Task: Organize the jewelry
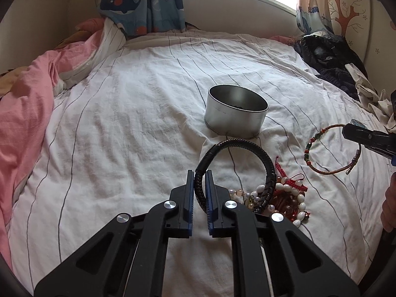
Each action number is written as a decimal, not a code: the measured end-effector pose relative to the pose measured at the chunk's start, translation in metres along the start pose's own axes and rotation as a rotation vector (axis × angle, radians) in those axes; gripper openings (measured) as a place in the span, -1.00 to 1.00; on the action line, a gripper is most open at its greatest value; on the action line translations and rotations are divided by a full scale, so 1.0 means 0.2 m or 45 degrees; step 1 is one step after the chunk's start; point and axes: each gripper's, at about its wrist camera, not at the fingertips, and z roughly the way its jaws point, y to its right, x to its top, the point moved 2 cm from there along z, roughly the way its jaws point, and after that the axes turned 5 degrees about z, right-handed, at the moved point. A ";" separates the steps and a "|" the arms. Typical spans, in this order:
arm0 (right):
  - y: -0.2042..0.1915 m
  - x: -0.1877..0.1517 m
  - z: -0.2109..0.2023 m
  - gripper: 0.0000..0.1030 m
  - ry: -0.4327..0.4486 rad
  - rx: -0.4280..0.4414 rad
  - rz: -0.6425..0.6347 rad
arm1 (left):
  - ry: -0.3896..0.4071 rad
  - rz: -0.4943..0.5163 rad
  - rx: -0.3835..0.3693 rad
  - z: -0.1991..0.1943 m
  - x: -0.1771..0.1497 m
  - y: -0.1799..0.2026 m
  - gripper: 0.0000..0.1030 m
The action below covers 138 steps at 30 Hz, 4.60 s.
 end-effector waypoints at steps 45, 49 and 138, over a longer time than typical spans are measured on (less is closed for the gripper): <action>-0.02 0.43 0.56 -0.19 -0.052 -0.212 -0.023 | -0.029 0.006 0.059 0.13 0.36 -0.13 0.07; 0.03 0.30 0.35 -0.14 -0.036 -0.288 -0.011 | -0.065 0.010 0.074 0.07 0.20 -0.12 0.22; 0.10 -0.15 0.32 0.54 0.003 -0.698 -0.050 | 0.007 0.113 0.248 0.04 0.13 0.03 0.85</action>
